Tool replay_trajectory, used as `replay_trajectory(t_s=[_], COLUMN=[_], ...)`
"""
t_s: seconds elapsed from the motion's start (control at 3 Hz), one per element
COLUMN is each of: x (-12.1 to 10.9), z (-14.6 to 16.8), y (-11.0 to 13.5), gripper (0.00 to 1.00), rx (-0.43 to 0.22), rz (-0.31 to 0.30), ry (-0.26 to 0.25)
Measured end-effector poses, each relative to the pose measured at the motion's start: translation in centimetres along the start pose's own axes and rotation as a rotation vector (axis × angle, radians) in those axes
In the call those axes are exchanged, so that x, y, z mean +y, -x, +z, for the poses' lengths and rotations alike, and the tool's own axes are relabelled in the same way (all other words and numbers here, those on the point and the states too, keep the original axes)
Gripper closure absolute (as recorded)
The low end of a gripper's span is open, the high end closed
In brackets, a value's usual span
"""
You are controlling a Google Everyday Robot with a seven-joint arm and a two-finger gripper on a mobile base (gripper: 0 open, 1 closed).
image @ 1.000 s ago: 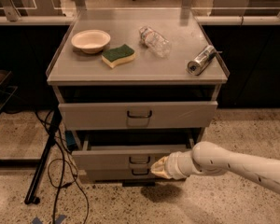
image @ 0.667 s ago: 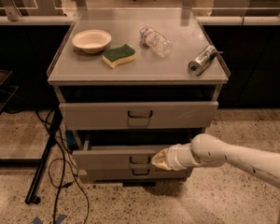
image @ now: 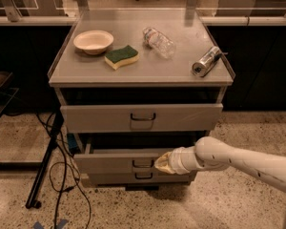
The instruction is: Close middle drawer
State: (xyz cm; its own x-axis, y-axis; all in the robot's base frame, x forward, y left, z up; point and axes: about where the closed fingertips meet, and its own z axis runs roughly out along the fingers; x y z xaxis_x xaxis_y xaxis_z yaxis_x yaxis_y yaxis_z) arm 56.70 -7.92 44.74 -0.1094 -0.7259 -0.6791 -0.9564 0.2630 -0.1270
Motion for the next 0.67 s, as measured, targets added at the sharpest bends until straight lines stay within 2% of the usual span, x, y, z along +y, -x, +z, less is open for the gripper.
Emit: replay_trajectory(t_s=[0.67], x=[0.0], z=[0.01], y=[0.0], gripper=[0.36], rx=[0.0], rz=[0.0], ry=[0.0])
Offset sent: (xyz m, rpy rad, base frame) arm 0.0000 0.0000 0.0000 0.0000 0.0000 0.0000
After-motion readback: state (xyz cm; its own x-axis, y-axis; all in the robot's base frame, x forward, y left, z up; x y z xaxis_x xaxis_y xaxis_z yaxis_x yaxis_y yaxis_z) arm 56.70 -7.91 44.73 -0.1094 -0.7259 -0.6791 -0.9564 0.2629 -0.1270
